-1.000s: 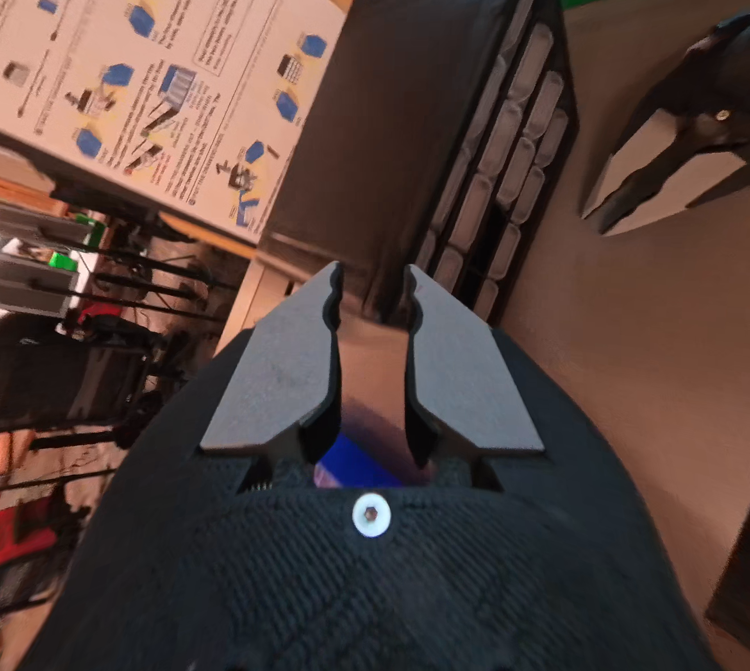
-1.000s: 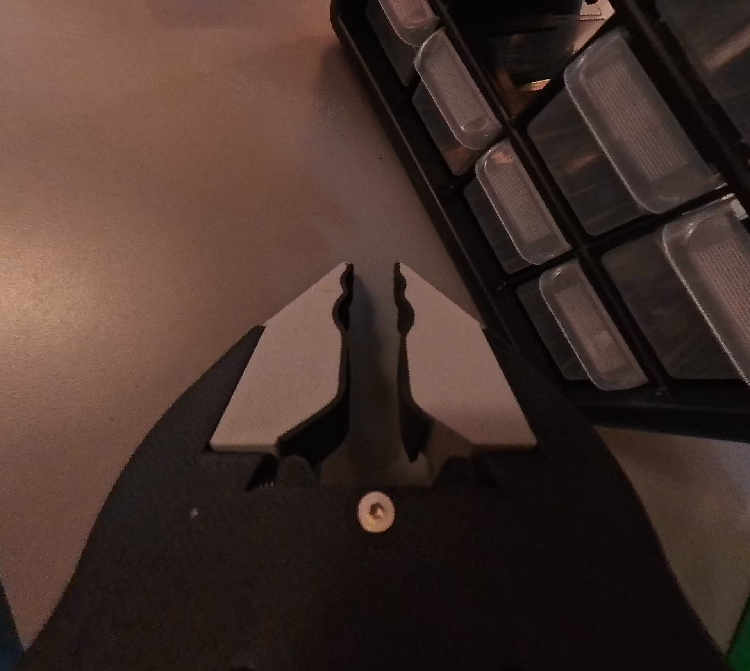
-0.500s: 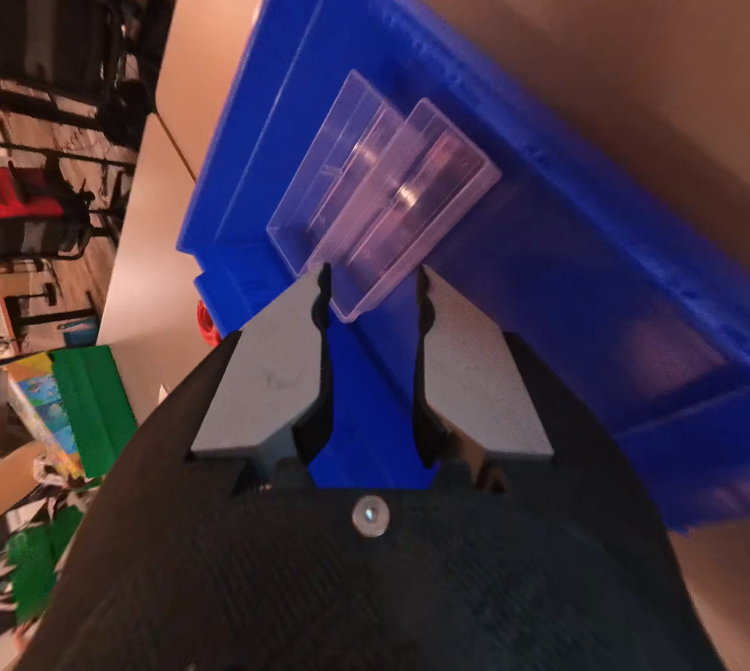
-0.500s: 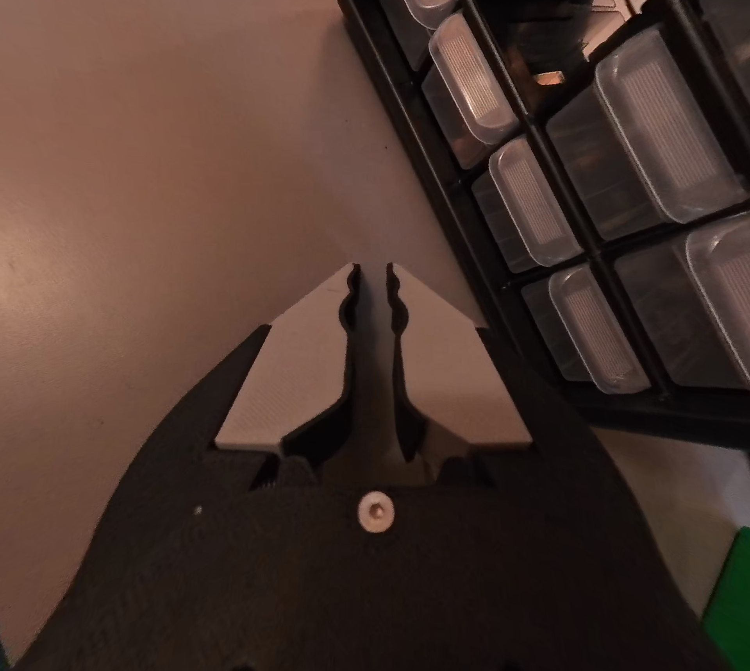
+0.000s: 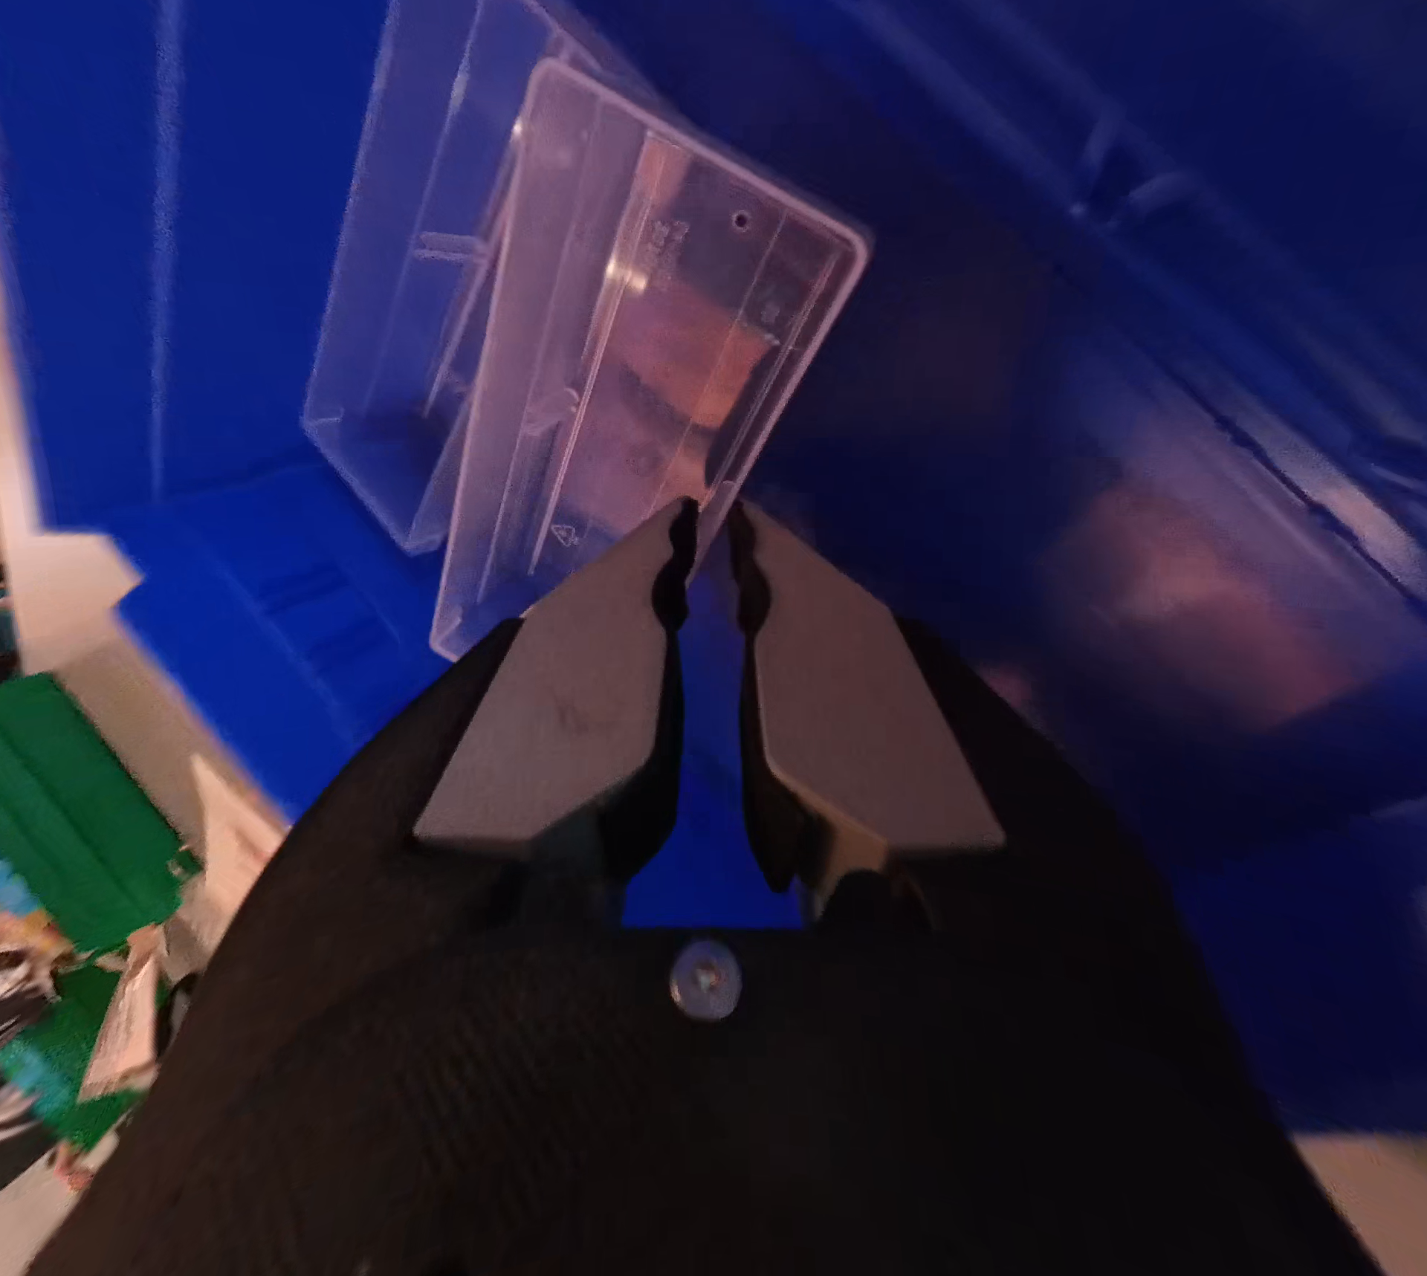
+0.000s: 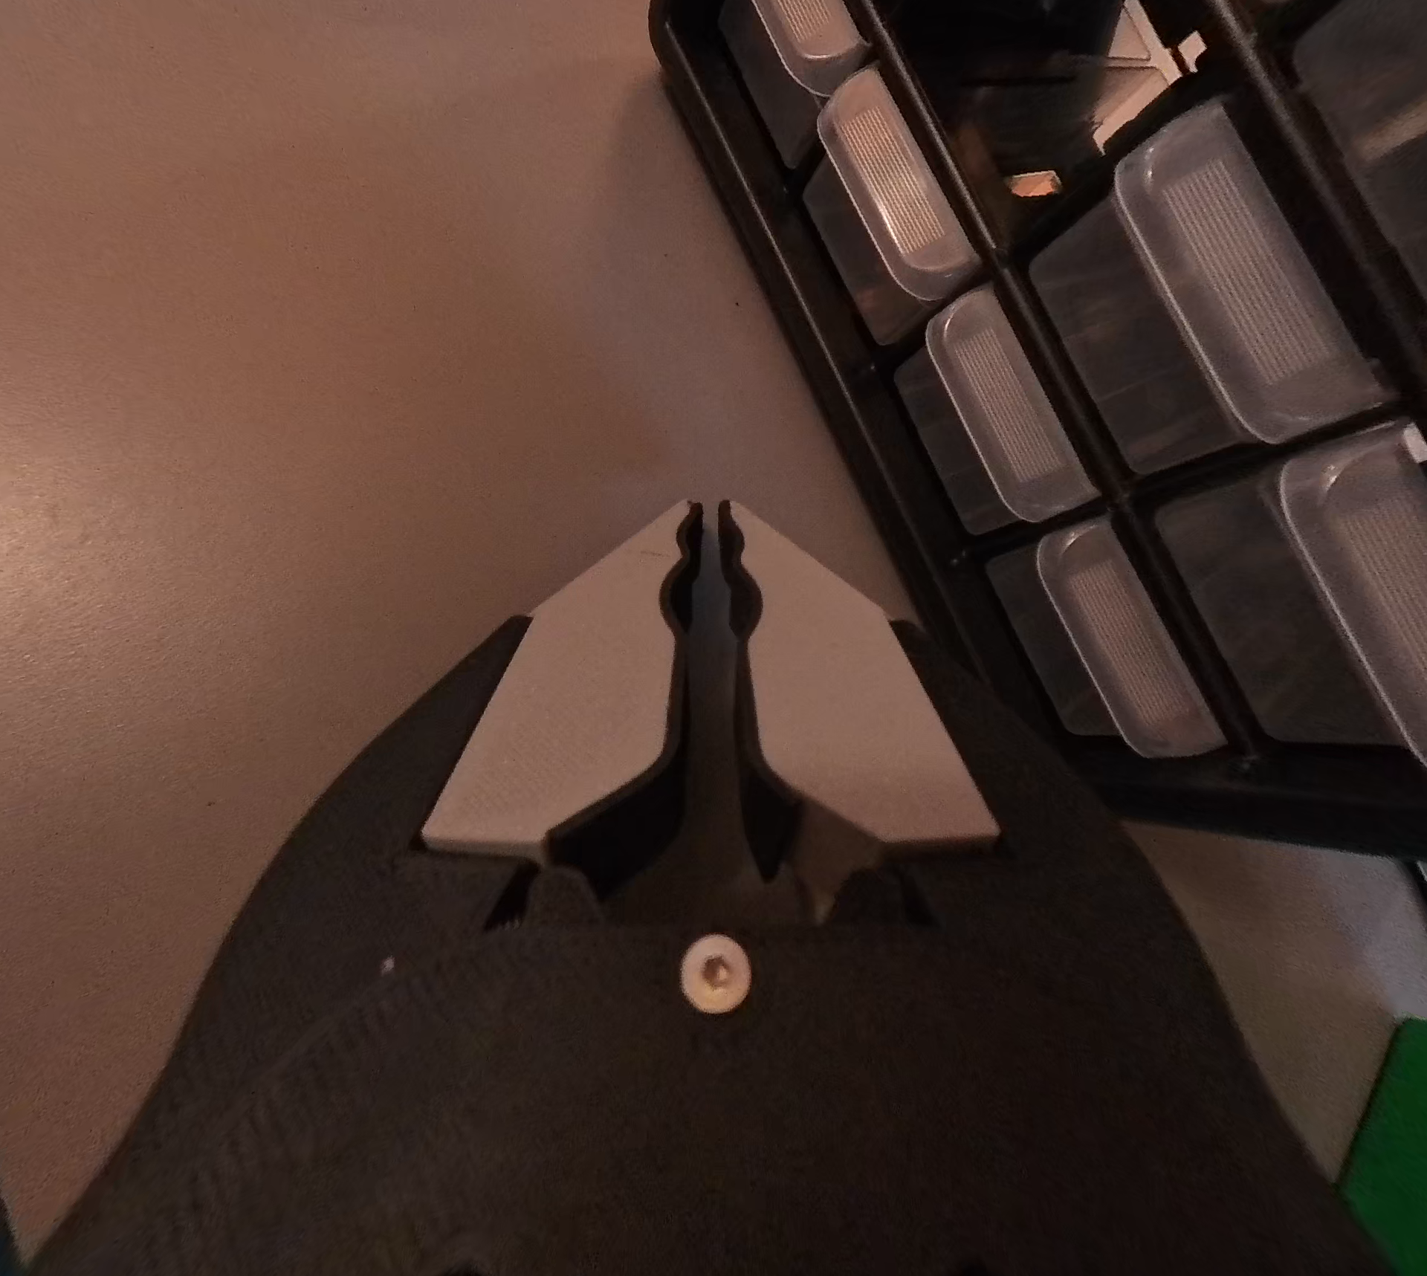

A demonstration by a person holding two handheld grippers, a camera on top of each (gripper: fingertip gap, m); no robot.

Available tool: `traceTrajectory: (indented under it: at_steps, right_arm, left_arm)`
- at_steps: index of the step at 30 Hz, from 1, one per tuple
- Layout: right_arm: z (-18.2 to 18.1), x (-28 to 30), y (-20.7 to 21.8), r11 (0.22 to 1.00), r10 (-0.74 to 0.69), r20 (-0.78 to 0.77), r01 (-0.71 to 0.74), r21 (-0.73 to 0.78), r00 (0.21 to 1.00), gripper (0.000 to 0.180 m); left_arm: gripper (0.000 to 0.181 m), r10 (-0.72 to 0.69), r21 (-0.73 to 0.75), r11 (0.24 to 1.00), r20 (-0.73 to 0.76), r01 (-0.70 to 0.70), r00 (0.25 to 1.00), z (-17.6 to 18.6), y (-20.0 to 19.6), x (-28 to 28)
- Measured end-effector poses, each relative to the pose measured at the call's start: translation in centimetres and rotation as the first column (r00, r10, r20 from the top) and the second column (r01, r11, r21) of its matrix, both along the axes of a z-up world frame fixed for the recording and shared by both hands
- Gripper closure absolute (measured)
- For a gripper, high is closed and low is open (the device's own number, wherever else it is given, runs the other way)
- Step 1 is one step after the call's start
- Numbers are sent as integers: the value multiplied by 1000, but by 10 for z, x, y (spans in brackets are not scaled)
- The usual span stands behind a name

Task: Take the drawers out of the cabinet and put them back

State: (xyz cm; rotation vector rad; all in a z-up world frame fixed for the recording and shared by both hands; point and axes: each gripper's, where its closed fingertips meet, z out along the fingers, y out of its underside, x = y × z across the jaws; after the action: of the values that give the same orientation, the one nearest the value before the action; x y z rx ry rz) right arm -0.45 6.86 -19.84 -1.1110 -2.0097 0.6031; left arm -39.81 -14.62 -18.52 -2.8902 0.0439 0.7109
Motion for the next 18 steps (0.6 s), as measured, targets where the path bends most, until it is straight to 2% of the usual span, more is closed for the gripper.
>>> traceTrajectory:
  at_steps: [1, 5, 8, 10, 12, 14, 16, 18]
  right_arm:
    - [0, 0, 0, 1000, 0, -3, 0, -1, 1000, 179]
    - [5, 1, -1, 1000, 3, -24, -3, -6, 1000, 180]
    - [8, 0, -1, 1000, 0, -39, 0, 1, 999, 180]
    - [12, 0, 1, 1000, -8, -61, 8, 5, 998, 180]
    - [17, 0, 1, 1000, -11, -87, 11, -5, 996, 180]
    - [21, 1, 4, 1000, -23, -99, 21, -20, 995, 180]
    - [22, 2, 7, 999, -40, -105, 38, -28, 994, 180]
    - [25, 4, 9, 998, -50, -116, 46, -36, 992, 180]
  left_arm:
    - [175, 3, 3, 1000, -29, -3, 1000, 12, -2, -2]
    - [177, -9, 67, 998, -184, 22, 983, 80, -4, 2]
    - [177, -104, 117, 983, -270, 140, 957, 128, 6, 35]
    - [177, -213, 100, 964, -273, 248, 938, 144, 15, 77]
    - [177, -350, 59, 927, -226, 371, 909, 145, 23, 135]
    - [177, -493, 105, 859, -93, 501, 865, 139, 30, 209]
    - [177, -590, 147, 802, 42, 579, 807, 128, 29, 274]
    - [177, -658, 139, 752, 85, 645, 749, 110, 29, 315]
